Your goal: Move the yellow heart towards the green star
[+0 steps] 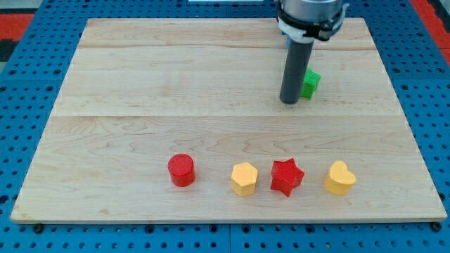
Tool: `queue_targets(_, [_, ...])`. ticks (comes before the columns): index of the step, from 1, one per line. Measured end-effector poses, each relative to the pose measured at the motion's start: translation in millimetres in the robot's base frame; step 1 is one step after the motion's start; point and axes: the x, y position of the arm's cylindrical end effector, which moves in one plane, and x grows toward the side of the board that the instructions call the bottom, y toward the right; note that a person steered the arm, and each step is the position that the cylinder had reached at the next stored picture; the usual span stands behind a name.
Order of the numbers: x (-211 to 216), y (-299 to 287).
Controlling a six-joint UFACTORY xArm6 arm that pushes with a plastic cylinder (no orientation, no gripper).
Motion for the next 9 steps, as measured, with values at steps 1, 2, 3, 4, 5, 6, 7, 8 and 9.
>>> queue_targets(1, [40.9, 22.0])
queue_targets(2, [58.3, 77.2])
queue_targets(3, [105.0, 102.8])
queue_targets(4, [153.5, 113.5])
queue_targets(5, [177.0, 88.6])
queue_targets(6, [162.4, 61.8])
queue_targets(7, [133.1, 52.6])
queue_targets(8, [109.3, 43.9])
queue_targets(9, [109.0, 27.7])
